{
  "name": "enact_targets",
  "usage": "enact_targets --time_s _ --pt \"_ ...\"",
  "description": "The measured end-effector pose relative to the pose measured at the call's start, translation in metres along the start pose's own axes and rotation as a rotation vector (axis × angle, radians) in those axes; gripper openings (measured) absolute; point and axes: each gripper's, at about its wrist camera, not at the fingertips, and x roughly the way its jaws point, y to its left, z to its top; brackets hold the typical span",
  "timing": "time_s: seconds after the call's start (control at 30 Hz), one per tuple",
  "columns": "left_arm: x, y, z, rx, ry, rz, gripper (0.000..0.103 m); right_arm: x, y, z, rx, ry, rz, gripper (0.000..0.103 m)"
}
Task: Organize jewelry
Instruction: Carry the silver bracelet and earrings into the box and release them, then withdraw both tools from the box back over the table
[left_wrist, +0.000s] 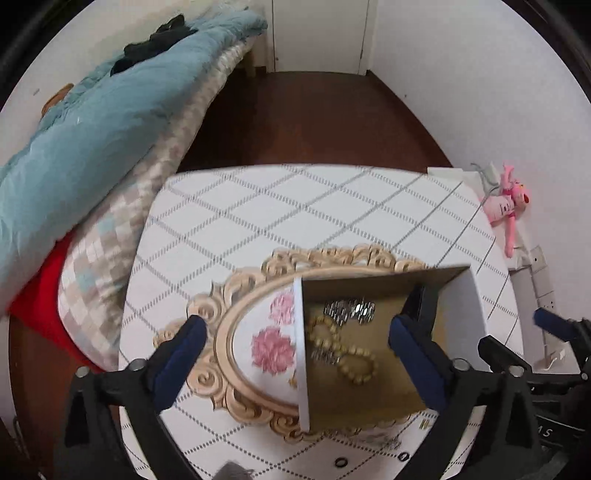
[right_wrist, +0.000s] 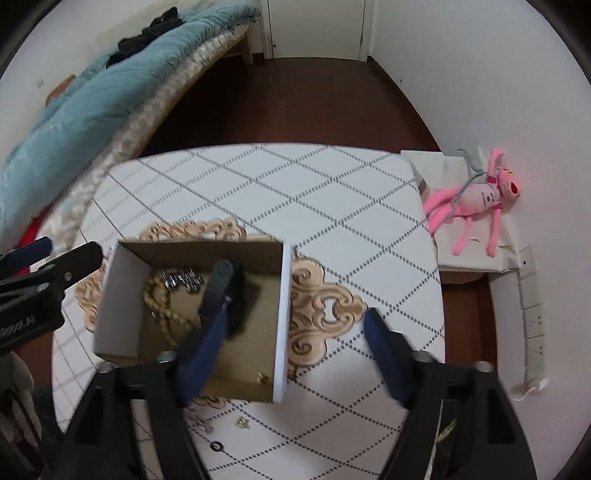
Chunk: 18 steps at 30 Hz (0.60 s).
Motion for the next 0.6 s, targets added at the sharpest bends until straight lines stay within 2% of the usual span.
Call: enact_targets --time_s 0.03,0.07,0.37,0.6 --pt "0.001 0.001 -0.004 0.003 0.001 0.002 0.103 0.002 0.001 -0.003 -0.003 0.007 -0.011 0.100" --pt "0.002 0.001 -0.008 0.006 0.004 0.012 0.103 0.004 0.001 -0.006 -0.005 0.009 -0.020 0.101" --pt "0.002 0.004 -0.033 -0.011 0.026 0.016 0.103 0.001 0.002 -0.020 0.012 -0.016 -0.071 0.103" --pt "-0.021 0.002 -0.040 -0.019 -0.014 0.016 0.103 -0.021 0.005 -0.027 0.009 -0.063 -0.081 0.103"
